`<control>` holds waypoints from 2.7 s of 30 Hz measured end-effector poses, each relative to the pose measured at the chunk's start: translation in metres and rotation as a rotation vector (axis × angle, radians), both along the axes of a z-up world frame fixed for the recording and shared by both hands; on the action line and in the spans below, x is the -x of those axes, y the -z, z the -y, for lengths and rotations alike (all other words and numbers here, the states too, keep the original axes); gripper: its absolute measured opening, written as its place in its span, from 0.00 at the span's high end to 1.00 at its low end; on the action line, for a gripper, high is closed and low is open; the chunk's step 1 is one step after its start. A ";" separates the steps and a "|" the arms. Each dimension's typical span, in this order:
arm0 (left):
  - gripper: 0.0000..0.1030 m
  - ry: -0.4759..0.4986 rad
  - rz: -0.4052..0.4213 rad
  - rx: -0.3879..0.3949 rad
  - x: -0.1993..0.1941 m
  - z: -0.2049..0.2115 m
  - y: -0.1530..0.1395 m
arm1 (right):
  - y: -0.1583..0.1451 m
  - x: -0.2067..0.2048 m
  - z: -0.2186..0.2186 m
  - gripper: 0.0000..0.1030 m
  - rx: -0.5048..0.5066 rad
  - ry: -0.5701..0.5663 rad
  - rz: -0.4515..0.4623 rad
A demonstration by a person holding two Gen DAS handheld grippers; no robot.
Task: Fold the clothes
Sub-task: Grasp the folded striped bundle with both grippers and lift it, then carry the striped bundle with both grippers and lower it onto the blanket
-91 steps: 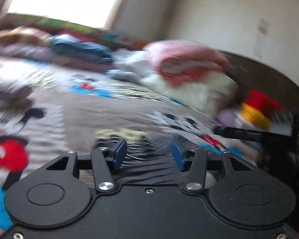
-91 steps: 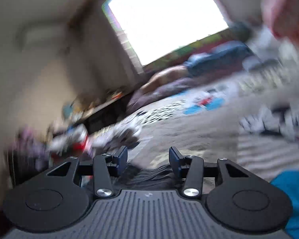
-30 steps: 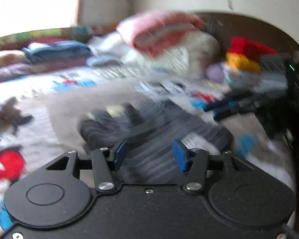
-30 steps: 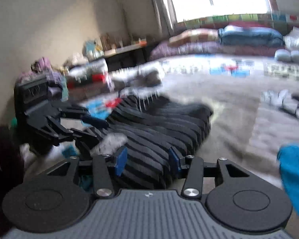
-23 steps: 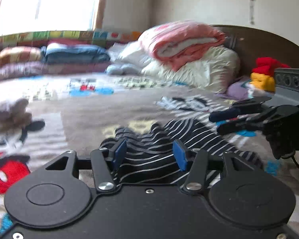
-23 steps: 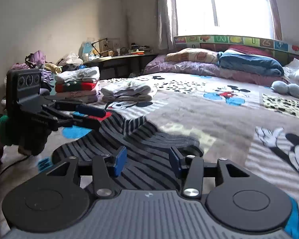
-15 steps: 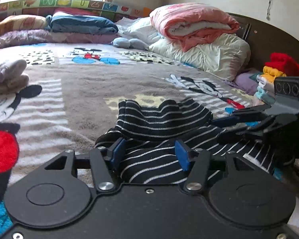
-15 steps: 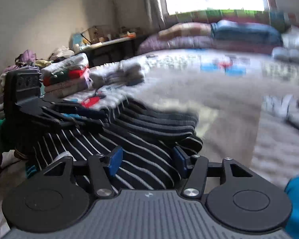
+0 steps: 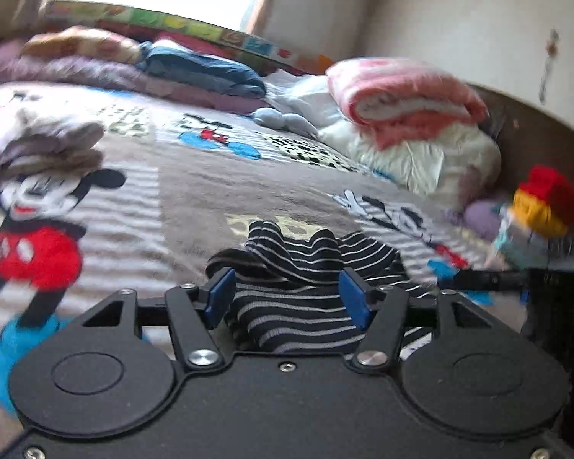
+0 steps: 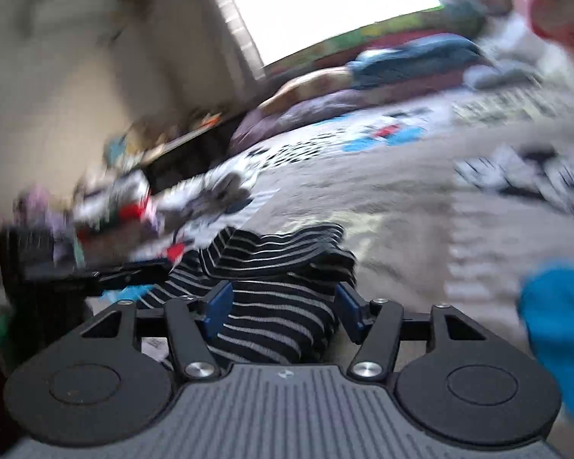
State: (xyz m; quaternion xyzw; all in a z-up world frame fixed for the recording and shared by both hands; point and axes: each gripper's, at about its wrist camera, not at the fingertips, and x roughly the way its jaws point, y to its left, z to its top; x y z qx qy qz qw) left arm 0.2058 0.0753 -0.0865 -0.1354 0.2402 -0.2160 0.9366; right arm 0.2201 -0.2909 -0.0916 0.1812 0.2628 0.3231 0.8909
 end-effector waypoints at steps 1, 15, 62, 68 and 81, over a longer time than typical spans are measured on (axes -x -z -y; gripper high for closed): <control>0.41 -0.016 -0.019 0.031 0.004 -0.004 -0.001 | 0.001 0.005 0.007 0.39 -0.047 0.027 -0.034; 0.37 -0.112 -0.276 0.291 0.020 0.003 0.028 | 0.043 0.028 0.002 0.30 -0.316 0.146 -0.294; 0.67 0.457 -0.141 0.550 -0.175 0.189 -0.057 | 0.001 0.003 0.147 0.63 -0.528 0.462 0.232; 0.67 0.530 -0.128 0.503 -0.199 0.222 -0.079 | -0.010 0.004 0.166 0.63 -0.552 0.550 0.285; 0.67 0.598 -0.089 0.577 -0.282 0.262 -0.046 | -0.023 -0.048 0.185 0.63 -0.350 0.740 0.445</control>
